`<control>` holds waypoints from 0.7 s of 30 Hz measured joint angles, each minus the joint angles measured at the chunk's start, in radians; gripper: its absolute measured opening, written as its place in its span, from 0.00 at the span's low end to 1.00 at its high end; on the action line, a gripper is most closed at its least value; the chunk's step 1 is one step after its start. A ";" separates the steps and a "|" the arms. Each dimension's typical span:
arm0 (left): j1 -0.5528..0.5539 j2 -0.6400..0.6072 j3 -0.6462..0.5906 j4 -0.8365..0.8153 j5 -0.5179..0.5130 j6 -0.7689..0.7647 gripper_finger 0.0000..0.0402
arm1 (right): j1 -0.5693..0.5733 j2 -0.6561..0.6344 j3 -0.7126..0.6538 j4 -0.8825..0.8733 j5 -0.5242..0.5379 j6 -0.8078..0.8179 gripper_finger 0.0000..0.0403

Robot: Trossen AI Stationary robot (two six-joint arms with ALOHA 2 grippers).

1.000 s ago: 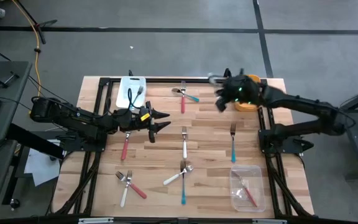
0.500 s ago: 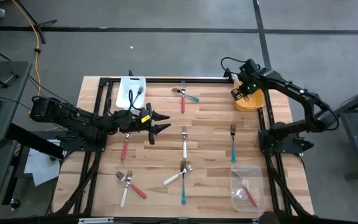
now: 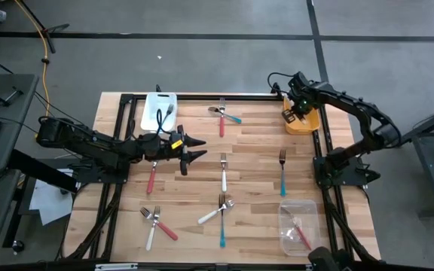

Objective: Sort silverware by color (type)
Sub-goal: Put the middle left white fork into the yellow bin

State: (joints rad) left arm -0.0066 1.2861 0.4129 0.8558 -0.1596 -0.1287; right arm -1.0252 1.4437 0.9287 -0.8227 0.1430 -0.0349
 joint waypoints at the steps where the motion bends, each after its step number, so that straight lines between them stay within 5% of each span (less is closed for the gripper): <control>1: -0.002 0.000 0.000 0.000 0.000 0.000 0.39 | 0.001 0.001 0.000 -0.001 0.004 0.001 0.03; 21: -0.021 0.000 0.000 -0.001 0.000 0.001 0.39 | 0.044 0.017 0.000 -0.029 0.068 0.106 0.03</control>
State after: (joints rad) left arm -0.0273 1.2863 0.4129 0.8547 -0.1596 -0.1276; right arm -0.9814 1.4605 0.9287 -0.8513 0.2109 0.0709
